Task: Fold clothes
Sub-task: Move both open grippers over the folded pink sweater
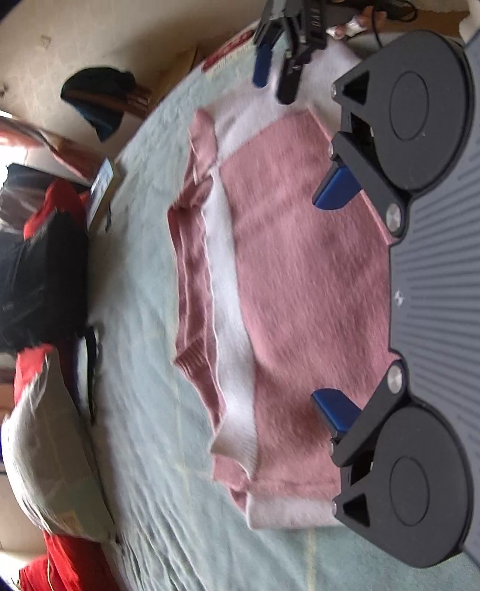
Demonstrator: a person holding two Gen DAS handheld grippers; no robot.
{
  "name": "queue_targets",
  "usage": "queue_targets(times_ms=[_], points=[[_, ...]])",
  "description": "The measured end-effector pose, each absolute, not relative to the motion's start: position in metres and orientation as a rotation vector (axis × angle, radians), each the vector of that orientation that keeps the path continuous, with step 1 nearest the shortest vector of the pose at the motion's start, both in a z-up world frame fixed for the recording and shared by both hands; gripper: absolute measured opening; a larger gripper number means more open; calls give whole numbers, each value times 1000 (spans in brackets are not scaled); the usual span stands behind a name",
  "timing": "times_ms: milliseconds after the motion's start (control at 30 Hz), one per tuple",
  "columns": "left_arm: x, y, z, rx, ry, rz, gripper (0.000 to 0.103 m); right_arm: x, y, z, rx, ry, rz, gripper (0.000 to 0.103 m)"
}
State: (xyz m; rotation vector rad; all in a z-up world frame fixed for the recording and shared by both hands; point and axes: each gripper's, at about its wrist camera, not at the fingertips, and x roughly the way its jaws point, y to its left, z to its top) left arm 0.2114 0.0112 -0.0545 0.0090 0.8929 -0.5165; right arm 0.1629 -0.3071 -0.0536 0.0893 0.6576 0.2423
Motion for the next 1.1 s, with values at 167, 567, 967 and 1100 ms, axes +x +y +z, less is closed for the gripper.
queue_targets(times_ms=[167,567,967,1100], points=[[214,35,-67,-18,903,-466,102,167,-309,-60,46,690,203,103],[234,20,-33,-200,890,-653,102,181,-310,-41,106,627,252,103],[243,-23,-48,-194,880,-656,102,171,-326,-70,145,668,231,103],[258,-29,-65,-162,900,-570,102,174,-331,-66,154,636,228,103]])
